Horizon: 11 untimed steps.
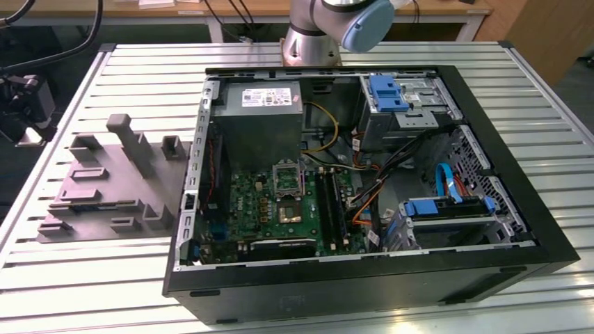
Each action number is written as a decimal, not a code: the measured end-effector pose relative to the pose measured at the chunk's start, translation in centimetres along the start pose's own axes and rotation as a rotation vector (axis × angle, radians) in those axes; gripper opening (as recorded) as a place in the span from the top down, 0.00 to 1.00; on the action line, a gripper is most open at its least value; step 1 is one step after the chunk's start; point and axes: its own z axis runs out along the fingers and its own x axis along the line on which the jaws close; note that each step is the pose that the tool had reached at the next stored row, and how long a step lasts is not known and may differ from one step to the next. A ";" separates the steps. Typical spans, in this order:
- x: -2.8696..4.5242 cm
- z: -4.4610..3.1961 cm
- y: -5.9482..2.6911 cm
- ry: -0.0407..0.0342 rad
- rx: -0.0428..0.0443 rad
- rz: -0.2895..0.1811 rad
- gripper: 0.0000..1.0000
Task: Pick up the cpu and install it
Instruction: 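Pick up the cpu and move it towards the insertion slot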
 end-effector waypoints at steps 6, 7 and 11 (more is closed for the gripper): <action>-0.03 -1.20 0.05 -0.0001 0.0000 0.000 0.53; -0.03 -1.25 0.05 -0.0001 0.0000 0.000 0.53; -0.03 -1.39 0.06 0.0000 0.0000 0.000 0.53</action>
